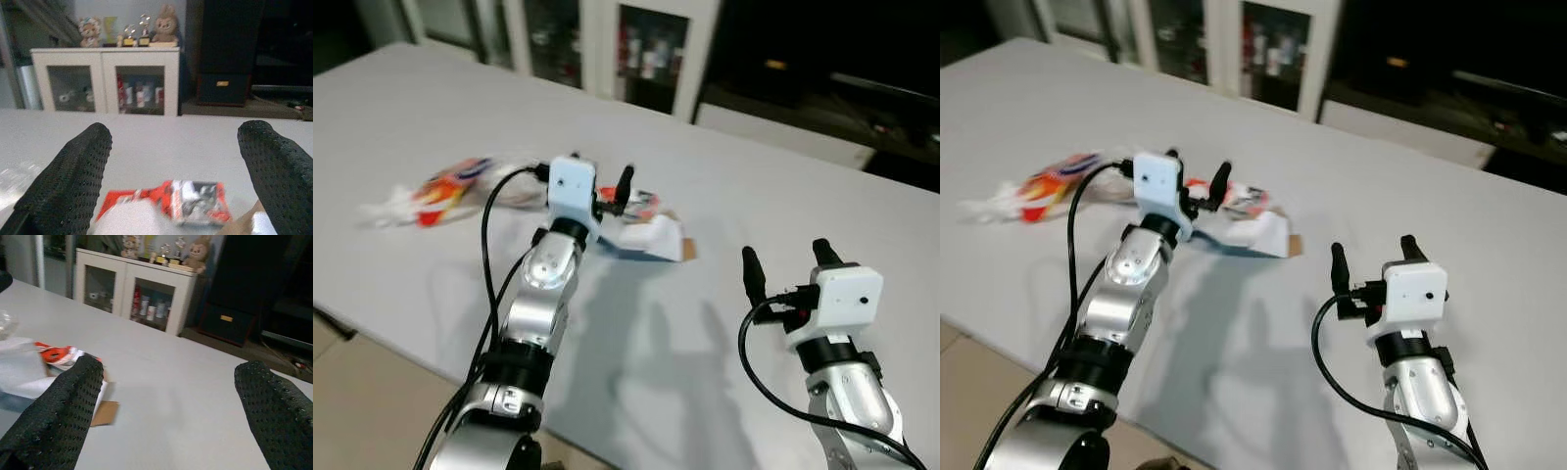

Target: Picking trash to rubbish bin

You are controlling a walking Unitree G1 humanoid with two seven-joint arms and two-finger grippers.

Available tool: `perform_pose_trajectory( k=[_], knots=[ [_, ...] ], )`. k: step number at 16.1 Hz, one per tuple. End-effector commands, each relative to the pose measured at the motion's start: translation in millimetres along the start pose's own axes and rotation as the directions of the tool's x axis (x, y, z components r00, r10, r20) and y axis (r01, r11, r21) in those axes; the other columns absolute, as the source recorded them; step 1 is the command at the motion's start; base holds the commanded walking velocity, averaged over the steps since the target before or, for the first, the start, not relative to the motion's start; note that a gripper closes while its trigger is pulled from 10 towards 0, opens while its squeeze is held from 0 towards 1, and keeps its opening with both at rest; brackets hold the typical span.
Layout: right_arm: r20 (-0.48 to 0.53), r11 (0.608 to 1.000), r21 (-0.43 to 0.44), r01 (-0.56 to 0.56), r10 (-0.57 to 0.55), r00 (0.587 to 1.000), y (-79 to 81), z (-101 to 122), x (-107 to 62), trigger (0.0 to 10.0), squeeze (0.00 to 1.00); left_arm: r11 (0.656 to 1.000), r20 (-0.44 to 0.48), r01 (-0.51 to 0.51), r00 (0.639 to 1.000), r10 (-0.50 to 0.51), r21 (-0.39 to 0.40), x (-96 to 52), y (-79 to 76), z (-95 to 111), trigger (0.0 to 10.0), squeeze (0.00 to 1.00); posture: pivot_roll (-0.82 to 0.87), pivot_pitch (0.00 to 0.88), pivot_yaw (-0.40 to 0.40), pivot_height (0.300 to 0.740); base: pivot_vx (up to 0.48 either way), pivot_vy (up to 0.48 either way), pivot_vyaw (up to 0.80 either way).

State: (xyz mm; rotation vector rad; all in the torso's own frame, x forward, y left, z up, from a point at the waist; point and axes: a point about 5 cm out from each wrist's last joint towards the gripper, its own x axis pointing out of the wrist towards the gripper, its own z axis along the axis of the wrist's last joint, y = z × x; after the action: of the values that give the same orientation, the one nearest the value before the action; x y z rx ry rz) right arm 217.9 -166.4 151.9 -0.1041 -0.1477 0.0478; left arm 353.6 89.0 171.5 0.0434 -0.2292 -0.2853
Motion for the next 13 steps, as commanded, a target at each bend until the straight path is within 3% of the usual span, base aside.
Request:
perform_pose_trajectory(
  k=[1, 7, 9, 12, 13],
  knots=[
    [0.007, 1.000, -0.012, 0.015, -0.015, 1.000, -3.4, 2.1, -2.6, 10.0, 0.00, 1.000, 0.003, 0.015, 1.000, -0.015, -0.021, 1.5, -7.5, 2.9, 10.0, 0.00, 0.06, 0.092, -0.041, 0.740, 0.000, 0.000, 0.00],
    [-0.004, 1.000, -0.016, 0.010, -0.010, 1.000, -3.6, 1.4, -4.7, 10.0, 0.00, 0.997, -0.083, -0.047, 0.996, 0.042, -0.060, -3.9, -3.5, -10.8, 10.0, 0.00, 0.05, 0.103, -0.048, 0.740, 0.000, 0.000, 0.00],
    [-0.009, 1.000, -0.021, 0.007, -0.007, 1.000, -5.0, 2.1, -5.8, 10.0, 0.00, 0.990, -0.108, -0.088, 0.991, 0.077, -0.107, -4.7, -1.6, -11.8, 10.0, 0.00, 0.05, 0.120, -0.063, 0.740, 0.000, 0.000, 0.00],
    [-0.025, 1.000, -0.026, 0.002, -0.003, 1.000, -6.7, 1.4, -8.9, 10.0, 0.00, 0.977, -0.123, -0.122, 0.987, 0.101, -0.172, -3.8, -2.2, -1.8, 10.0, 0.00, 0.05, 0.139, -0.076, 0.740, 0.000, 0.000, 0.00],
    [-0.033, 1.000, -0.022, -0.011, 0.010, 0.999, -5.3, 0.2, -8.5, 10.0, 0.00, 0.972, -0.109, -0.121, 0.989, 0.101, -0.200, -5.6, 0.0, 10.3, 10.0, 0.00, 0.07, 0.157, -0.090, 0.740, 0.000, 0.000, 0.00]
  ],
)
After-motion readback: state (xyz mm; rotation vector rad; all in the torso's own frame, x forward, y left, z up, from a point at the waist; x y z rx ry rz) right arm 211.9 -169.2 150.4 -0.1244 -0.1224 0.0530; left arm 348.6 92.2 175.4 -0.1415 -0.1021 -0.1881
